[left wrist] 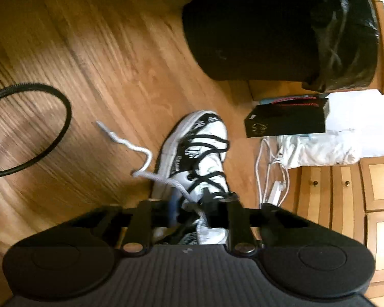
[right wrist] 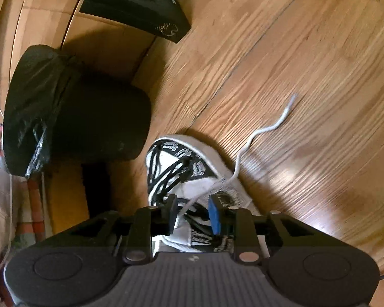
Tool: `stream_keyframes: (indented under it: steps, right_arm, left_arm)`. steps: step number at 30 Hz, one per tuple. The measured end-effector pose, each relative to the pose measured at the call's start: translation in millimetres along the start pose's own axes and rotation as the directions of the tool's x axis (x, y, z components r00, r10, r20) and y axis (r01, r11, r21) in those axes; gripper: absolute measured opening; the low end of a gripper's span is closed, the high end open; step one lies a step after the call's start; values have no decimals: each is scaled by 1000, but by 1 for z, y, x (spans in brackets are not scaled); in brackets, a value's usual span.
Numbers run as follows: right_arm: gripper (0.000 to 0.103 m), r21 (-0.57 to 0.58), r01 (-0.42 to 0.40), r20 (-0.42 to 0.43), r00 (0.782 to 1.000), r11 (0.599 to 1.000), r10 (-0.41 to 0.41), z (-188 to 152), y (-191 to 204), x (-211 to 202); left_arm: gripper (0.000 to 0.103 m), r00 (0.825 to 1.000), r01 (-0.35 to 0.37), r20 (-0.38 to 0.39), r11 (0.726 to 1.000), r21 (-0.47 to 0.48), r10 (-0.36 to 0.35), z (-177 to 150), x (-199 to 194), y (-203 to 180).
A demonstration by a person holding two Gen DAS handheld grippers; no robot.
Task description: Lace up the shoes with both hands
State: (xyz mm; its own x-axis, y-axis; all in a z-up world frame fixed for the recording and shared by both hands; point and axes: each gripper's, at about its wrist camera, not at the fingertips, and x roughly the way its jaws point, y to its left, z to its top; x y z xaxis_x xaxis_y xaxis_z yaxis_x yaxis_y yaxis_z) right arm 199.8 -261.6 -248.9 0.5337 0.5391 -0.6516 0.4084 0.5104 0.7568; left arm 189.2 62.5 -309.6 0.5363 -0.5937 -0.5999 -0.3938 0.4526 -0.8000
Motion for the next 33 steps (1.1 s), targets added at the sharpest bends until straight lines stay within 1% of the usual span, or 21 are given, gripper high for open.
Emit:
stream_keyframes:
  steps: [1, 3, 4, 5, 6, 8, 9, 12, 13, 16, 19, 21, 23, 24, 27, 28, 30, 32, 33]
  right_arm:
    - [31, 1, -1, 2, 1000, 1000, 1, 0, 0, 1]
    - [31, -4, -4, 8, 1000, 1000, 4, 0, 0, 2]
    - [28, -16, -3, 17, 1000, 1000, 3, -1, 0, 2]
    - [19, -38, 4, 34, 999, 999, -2, -1, 2, 0]
    - [13, -58, 8, 50, 999, 998, -5, -1, 3, -2]
    - [6, -65, -7, 67, 998, 998, 12, 0, 4, -4]
    - [5, -62, -21, 69, 997, 998, 25, 0, 5, -5]
    - [5, -73, -42, 80, 996, 996, 47, 0, 7, -6]
    - [5, -80, -49, 88, 994, 996, 56, 0, 8, -7]
    - [5, -78, -86, 96, 991, 993, 93, 0, 11, -9]
    - [5, -105, -78, 105, 991, 991, 89, 0, 14, -11]
    - [5, -100, -119, 145, 981, 988, 133, 0, 15, -18]
    - [5, -87, -174, 160, 970, 981, 186, 4, 16, -23]
    - [5, -91, -184, 162, 967, 979, 197, 5, 17, -25]
    - [5, -142, -156, 149, 973, 978, 176, 8, 24, -27]
    - [5, -151, -150, 145, 974, 977, 172, 8, 24, -27]
    - [5, -169, -145, 142, 975, 975, 169, 8, 27, -28]
    - [10, -187, -139, 142, 976, 972, 167, 9, 29, -30]
    - [11, -204, -129, 142, 977, 970, 160, 10, 32, -31]
  left_arm:
    - [14, 1000, -1, -1, 1000, -13, 1, 0, 0, 2]
    - [12, 1000, -1, 3, 1000, -31, 1, 0, -1, 6]
    - [8, 1000, 6, 9, 999, -42, -5, 1, -2, 7]
    - [7, 1000, 19, 20, 999, -49, -18, 1, -3, 8]
    - [6, 999, 30, 39, 998, -50, -28, 1, -5, 7]
    - [4, 997, 58, 57, 997, -46, -55, 2, -8, 4]
    - [4, 996, 72, 60, 996, -44, -70, 2, -9, 2]
    - [4, 993, 100, 65, 994, -35, -97, 2, -12, -5]
    - [4, 992, 98, 75, 995, -23, -97, 2, -15, -8]
    - [5, 989, 120, 85, 993, -8, -119, 4, -21, -11]
    - [4, 985, 141, 95, 990, 7, -141, 5, -26, -15]
    - [4, 983, 155, 101, 988, 17, -156, 6, -30, -17]
    - [5, 979, 169, 107, 985, 27, -171, 7, -33, -19]
    - [5, 978, 176, 110, 984, 32, -179, 8, -35, -20]
    - [4, 972, 197, 119, 979, 48, -201, 10, -41, -24]
    - [1, 970, 203, 122, 978, 53, -209, 10, -42, -25]
    - [1, 962, 232, 138, 972, 47, -236, 14, -48, -28]
    - [2, 960, 234, 149, 971, 46, -238, 21, -53, -32]
    - [2, 961, 227, 152, 973, 51, -232, 24, -56, -34]
